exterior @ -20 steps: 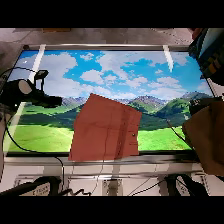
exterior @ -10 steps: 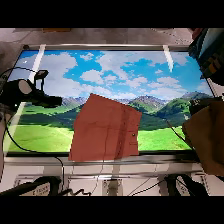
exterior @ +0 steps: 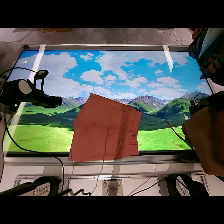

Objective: Fold the clothes and pants, and hang the long-sleeved shirts on hangers.

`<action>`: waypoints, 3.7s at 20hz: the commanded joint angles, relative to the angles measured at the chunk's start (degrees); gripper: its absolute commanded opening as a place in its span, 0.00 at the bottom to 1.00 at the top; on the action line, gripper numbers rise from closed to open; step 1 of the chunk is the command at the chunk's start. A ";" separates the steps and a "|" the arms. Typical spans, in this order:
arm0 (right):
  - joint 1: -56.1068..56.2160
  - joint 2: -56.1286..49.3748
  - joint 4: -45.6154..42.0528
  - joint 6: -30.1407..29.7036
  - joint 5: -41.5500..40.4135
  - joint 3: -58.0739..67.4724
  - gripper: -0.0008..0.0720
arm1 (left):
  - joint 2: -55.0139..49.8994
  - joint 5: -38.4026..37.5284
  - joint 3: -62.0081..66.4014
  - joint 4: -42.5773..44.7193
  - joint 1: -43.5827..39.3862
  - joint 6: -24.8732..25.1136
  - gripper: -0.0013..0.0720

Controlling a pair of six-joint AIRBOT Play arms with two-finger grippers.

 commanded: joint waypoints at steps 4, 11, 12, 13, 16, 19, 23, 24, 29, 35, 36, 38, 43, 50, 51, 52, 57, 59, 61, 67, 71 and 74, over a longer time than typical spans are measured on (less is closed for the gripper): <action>8.63 -0.04 7.02 -3.34 -14.32 -30.49 0.37 | -0.26 0.87 0.02 0.02 0.00 0.02 0.03; 9.42 -17.59 29.38 -1.07 -40.61 -35.10 0.66 | -0.55 1.70 0.02 -0.42 -0.63 0.07 0.96; 9.44 -22.40 32.30 -3.48 -40.06 -33.33 0.66 | -0.55 1.70 0.02 -0.39 -0.59 0.66 0.96; 9.44 -27.10 34.80 -6.01 -38.42 -31.26 0.66 | -0.55 1.73 0.02 -0.39 -0.61 1.55 0.96; 9.55 -41.46 41.42 -13.31 -30.69 -22.82 0.74 | -0.55 1.70 0.02 -0.39 -0.61 2.73 0.96; 10.60 -50.77 41.48 -13.68 -26.01 -14.93 0.82 | -0.52 1.55 0.02 -0.39 -0.63 3.10 0.96; 13.79 -54.86 38.23 -12.98 -25.81 -8.13 0.76 | 1.38 0.76 0.02 -0.46 -0.35 10.21 0.85; 14.99 -54.99 35.47 -11.96 -25.73 -7.15 0.76 | 2.67 -0.33 0.00 -0.44 -0.35 11.45 0.85; 18.12 -54.99 21.35 -6.49 -21.77 -4.74 0.76 | 12.63 -8.68 -5.46 -0.66 2.51 14.99 0.85; 18.82 -54.99 19.80 -10.27 -18.05 -4.74 0.75 | 31.61 -8.59 -32.83 -8.24 11.37 15.02 0.85; 19.50 -54.97 19.87 -10.23 -18.51 -4.74 0.66 | 33.55 -8.41 -37.16 -8.33 11.37 14.99 0.85; 20.98 -54.97 19.87 -10.25 -18.73 -4.72 0.21 | 35.12 -8.31 -43.56 -10.12 11.37 15.02 0.85; 22.23 -54.40 21.66 -10.16 -22.36 -4.63 0.04 | 34.86 -2.49 -47.39 -13.68 11.23 16.04 0.85; 22.23 -54.42 37.48 -9.25 -40.76 3.13 0.04 | 34.80 6.38 -47.52 -16.22 11.02 20.22 0.74; 22.25 -54.42 38.45 -7.61 -43.87 4.20 0.04 | 34.75 8.09 -47.54 -18.16 10.99 20.24 0.74; 22.25 -54.42 38.58 -5.27 -47.32 5.05 0.04 | 34.18 9.05 -47.54 -20.94 10.99 20.24 0.74; 22.25 -54.45 38.56 -0.15 -55.71 5.51 0.04 | 21.79 9.75 -47.52 -36.02 4.39 26.56 0.76; 22.23 -54.45 38.53 -0.13 -55.76 5.51 0.04 | 15.52 13.18 -47.47 -43.01 -1.95 28.55 0.99; 22.23 -54.45 38.51 -0.13 -55.76 5.51 0.04 | 10.19 20.00 -47.45 -53.27 -8.41 32.37 0.99; 22.23 -54.42 38.51 -0.15 -54.77 5.51 0.10 | 3.08 38.32 -44.89 -69.26 -17.62 37.57 0.97; 21.62 -53.94 37.94 -0.15 -51.93 5.51 0.63 | 0.76 38.84 -40.39 -69.51 -18.40 37.55 0.85; 18.64 -51.39 35.26 -0.13 -46.97 5.51 0.63 | 0.42 38.60 -39.12 -69.51 -18.38 37.55 0.17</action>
